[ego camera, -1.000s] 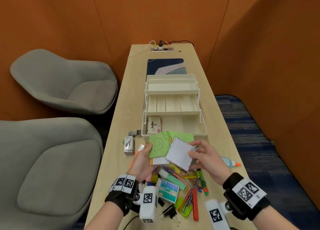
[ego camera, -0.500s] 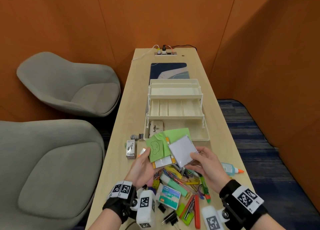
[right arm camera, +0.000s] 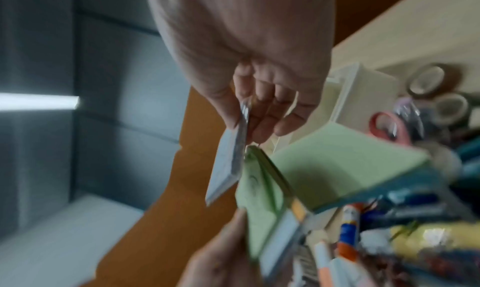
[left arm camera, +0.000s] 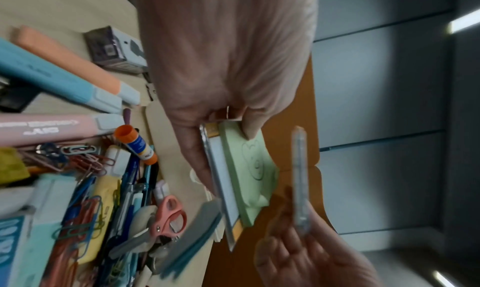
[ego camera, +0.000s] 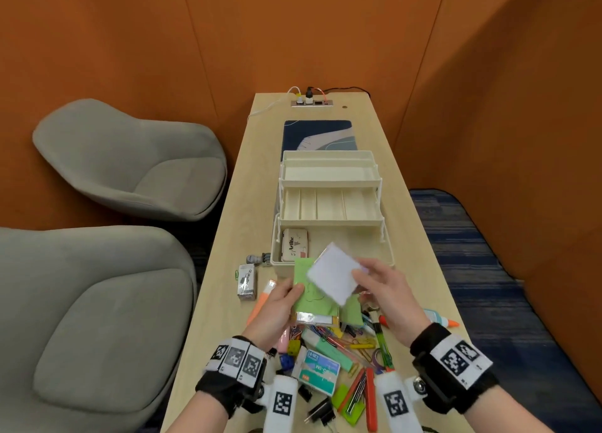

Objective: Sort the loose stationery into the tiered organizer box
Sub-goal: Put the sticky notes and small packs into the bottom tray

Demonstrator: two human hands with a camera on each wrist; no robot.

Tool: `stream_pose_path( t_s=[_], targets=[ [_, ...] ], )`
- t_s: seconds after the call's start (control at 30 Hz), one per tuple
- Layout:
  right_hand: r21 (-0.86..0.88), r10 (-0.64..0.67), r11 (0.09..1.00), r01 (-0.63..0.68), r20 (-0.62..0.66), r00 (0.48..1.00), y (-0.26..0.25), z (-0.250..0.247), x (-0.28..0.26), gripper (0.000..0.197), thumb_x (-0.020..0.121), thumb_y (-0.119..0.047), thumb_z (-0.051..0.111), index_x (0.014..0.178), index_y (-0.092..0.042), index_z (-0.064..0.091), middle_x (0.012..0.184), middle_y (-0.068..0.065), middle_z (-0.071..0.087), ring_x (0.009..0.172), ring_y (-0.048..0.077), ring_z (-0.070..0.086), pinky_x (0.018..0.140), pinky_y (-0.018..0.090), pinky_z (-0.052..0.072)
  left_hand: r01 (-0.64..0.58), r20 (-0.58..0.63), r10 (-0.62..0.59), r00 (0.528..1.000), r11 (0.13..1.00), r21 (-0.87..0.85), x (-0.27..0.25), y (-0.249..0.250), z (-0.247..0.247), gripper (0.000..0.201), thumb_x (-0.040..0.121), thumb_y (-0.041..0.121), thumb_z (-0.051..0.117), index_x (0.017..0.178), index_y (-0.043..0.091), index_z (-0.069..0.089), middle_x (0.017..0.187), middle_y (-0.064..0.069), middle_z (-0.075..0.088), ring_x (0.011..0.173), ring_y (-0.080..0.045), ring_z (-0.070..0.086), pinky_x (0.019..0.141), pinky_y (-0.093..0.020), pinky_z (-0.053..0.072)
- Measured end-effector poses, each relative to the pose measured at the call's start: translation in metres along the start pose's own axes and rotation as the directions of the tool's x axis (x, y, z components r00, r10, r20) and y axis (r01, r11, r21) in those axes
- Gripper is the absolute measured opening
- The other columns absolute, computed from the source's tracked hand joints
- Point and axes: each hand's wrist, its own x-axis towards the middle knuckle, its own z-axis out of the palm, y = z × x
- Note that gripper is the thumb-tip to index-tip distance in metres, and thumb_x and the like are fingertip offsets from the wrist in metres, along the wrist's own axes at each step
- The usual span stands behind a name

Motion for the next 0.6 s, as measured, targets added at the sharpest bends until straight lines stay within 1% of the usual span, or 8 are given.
stream_pose_path(
  t_s=[0.07,0.13,0.2,0.33,0.43,0.5,0.53,0.6],
  targets=[
    [-0.216,-0.03,0.976,0.04,0.049,0.998,0.005,0.003,0.005,0.022,0.093,-0.014,0.056,0.114,-0.017,0.062,0.09,-0.001,0.064,0.074,0.009,0.056,0.062,0.014,0.045,0.004,0.024,-0.004,1.0,1.0,-0.005,-0.002,0.004,0.005,0.025,0.1,0.019,0.041,0.122,0.024,0.053,0.118,-0.007,0.065,0.103,-0.023,0.066,0.083,-0.042,0.057],
    [-0.332,-0.066,0.94,0.08,0.053,0.996,0.011,0.003,0.011,0.02,0.091,-0.016,0.059,0.109,-0.024,0.065,0.083,-0.002,0.059,0.076,0.011,0.053,0.07,0.021,0.047,0.022,0.024,-0.021,0.999,0.999,-0.035,-0.006,0.007,0.007,0.025,0.101,0.018,0.037,0.118,0.025,0.054,0.115,-0.007,0.066,0.101,-0.024,0.066,0.077,-0.044,0.058],
    [-0.401,-0.087,0.91,0.103,0.059,0.994,0.015,0.003,0.015,0.022,0.088,-0.017,0.063,0.104,-0.031,0.067,0.079,-0.001,0.055,0.075,0.012,0.051,0.076,0.028,0.045,0.029,-0.003,-0.029,1.0,0.999,-0.017,-0.008,0.007,0.007,0.026,0.102,0.019,0.035,0.117,0.025,0.056,0.113,-0.006,0.066,0.102,-0.024,0.065,0.074,-0.044,0.058],
    [-0.464,-0.146,0.875,0.138,0.018,0.989,0.019,0.009,0.019,0.019,0.084,-0.019,0.069,0.1,-0.031,0.069,0.071,-0.007,0.053,0.068,0.007,0.049,0.071,0.025,0.041,0.005,-0.035,-0.002,0.999,0.998,0.066,-0.011,0.008,0.012,0.029,0.102,0.029,0.037,0.116,0.024,0.061,0.111,-0.006,0.069,0.102,-0.022,0.066,0.079,-0.047,0.057],
    [-0.504,-0.156,0.853,0.132,-0.005,0.988,0.024,0.017,0.02,0.017,0.081,-0.023,0.072,0.096,-0.029,0.069,0.075,-0.005,0.054,0.068,0.005,0.049,0.067,0.022,0.039,-0.003,-0.038,0.007,0.999,0.996,0.094,-0.013,0.009,0.016,0.038,0.101,0.043,0.032,0.109,0.022,0.063,0.096,-0.003,0.073,0.088,-0.015,0.069,0.074,-0.033,0.058],
    [-0.52,-0.169,0.845,0.124,-0.039,0.985,0.029,0.022,0.02,0.015,0.081,-0.026,0.071,0.096,-0.028,0.067,0.082,-0.002,0.054,0.071,0.006,0.05,0.064,0.02,0.036,-0.021,-0.02,0.024,1.0,0.994,0.106,-0.014,0.006,0.018,0.033,0.101,0.04,0.034,0.12,0.022,0.056,0.103,0.003,0.069,0.091,-0.008,0.066,0.069,-0.019,0.054],
    [-0.513,-0.176,0.85,0.118,-0.065,0.982,0.031,0.023,0.02,0.014,0.083,-0.029,0.068,0.097,-0.026,0.065,0.086,-0.002,0.053,0.075,0.006,0.05,0.064,0.018,0.035,-0.024,-0.022,0.026,0.999,0.996,0.083,-0.013,0.004,0.018,0.028,0.102,0.035,0.037,0.122,0.024,0.052,0.108,0.005,0.066,0.094,-0.006,0.065,0.069,-0.016,0.052],
    [-0.449,-0.114,0.893,0.039,-0.141,0.983,0.031,0.021,0.019,0.013,0.091,-0.028,0.058,0.102,-0.023,0.062,0.094,-0.003,0.05,0.082,0.006,0.048,0.065,0.018,0.034,-0.005,-0.034,0.006,0.999,1.0,0.016,-0.012,0.003,0.018,0.022,0.102,0.029,0.039,0.122,0.026,0.049,0.113,0.002,0.064,0.099,-0.009,0.064,0.074,-0.02,0.053]
  ],
)
